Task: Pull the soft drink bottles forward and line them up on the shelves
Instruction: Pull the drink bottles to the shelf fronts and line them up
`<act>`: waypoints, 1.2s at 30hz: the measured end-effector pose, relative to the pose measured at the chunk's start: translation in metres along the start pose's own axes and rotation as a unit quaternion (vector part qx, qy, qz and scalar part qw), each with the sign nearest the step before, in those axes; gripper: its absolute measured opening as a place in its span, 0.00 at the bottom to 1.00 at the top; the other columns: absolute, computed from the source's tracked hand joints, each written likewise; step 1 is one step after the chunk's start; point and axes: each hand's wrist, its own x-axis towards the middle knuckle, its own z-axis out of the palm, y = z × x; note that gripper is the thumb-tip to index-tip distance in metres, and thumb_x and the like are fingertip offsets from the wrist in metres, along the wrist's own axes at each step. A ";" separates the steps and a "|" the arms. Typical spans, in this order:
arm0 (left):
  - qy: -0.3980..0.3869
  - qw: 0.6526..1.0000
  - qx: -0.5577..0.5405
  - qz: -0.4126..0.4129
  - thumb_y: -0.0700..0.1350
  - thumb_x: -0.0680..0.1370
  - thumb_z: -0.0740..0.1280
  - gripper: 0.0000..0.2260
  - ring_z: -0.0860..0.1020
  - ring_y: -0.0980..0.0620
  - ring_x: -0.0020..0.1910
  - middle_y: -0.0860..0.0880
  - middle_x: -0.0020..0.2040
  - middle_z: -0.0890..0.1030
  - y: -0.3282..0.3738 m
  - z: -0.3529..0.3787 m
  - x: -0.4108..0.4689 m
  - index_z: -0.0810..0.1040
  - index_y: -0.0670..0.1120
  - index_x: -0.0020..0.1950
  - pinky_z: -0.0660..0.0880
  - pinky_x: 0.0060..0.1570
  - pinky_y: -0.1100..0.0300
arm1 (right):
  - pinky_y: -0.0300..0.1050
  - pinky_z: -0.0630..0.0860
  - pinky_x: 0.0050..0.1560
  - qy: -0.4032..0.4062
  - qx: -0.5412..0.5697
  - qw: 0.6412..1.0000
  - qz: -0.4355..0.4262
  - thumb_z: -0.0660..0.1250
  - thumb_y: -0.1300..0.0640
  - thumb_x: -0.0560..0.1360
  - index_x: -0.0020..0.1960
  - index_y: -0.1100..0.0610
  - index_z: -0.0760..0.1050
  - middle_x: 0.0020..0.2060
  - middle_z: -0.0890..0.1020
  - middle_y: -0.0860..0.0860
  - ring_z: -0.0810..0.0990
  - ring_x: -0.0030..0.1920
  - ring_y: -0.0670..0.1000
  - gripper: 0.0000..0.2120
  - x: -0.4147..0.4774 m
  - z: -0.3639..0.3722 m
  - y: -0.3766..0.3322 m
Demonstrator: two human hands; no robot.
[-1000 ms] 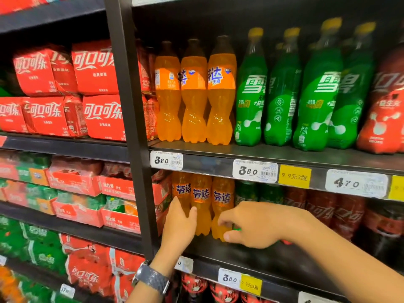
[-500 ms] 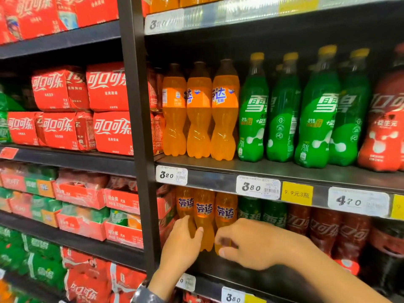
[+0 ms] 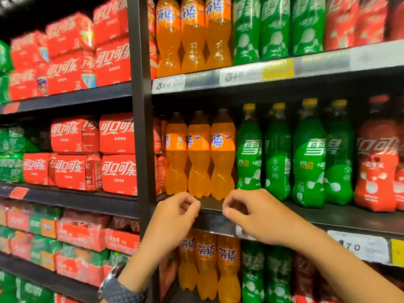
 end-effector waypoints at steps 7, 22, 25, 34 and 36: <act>0.070 0.998 -0.002 0.005 0.51 0.78 0.66 0.11 0.77 0.66 0.49 0.60 0.53 0.78 0.008 0.004 0.039 0.74 0.56 0.60 0.75 0.45 0.69 | 0.45 0.75 0.56 0.025 -0.042 0.999 -0.012 0.61 0.45 0.77 0.62 0.46 0.71 0.57 0.77 0.43 0.75 0.55 0.44 0.15 0.032 0.013 0.011; 0.180 0.974 0.137 0.007 0.42 0.81 0.60 0.23 0.62 0.47 0.73 0.45 0.74 0.64 0.037 -0.012 0.127 0.61 0.42 0.75 0.58 0.71 0.56 | 0.47 0.75 0.55 0.133 -0.113 0.978 -0.114 0.59 0.54 0.79 0.59 0.52 0.71 0.55 0.75 0.49 0.73 0.56 0.51 0.10 0.114 -0.015 0.001; 0.181 0.959 0.215 0.042 0.39 0.79 0.60 0.15 0.70 0.41 0.63 0.41 0.62 0.72 0.048 -0.025 0.146 0.69 0.38 0.65 0.67 0.61 0.51 | 0.48 0.72 0.56 0.167 -0.193 0.951 -0.174 0.61 0.58 0.77 0.56 0.54 0.74 0.53 0.77 0.50 0.71 0.54 0.52 0.10 0.129 -0.028 -0.002; 0.069 0.915 0.398 0.008 0.39 0.76 0.61 0.05 0.77 0.37 0.50 0.36 0.50 0.78 0.074 -0.061 0.188 0.73 0.39 0.43 0.70 0.42 0.52 | 0.49 0.64 0.66 0.173 -0.240 0.939 -0.173 0.60 0.56 0.77 0.67 0.51 0.70 0.63 0.75 0.50 0.71 0.65 0.53 0.19 0.162 -0.060 -0.004; 0.034 0.898 0.438 0.021 0.40 0.76 0.62 0.07 0.77 0.38 0.49 0.37 0.48 0.79 0.076 -0.064 0.196 0.76 0.37 0.44 0.70 0.42 0.54 | 0.49 0.58 0.70 0.160 -0.270 0.938 -0.150 0.59 0.55 0.77 0.71 0.51 0.66 0.68 0.71 0.51 0.66 0.69 0.54 0.22 0.173 -0.061 -0.007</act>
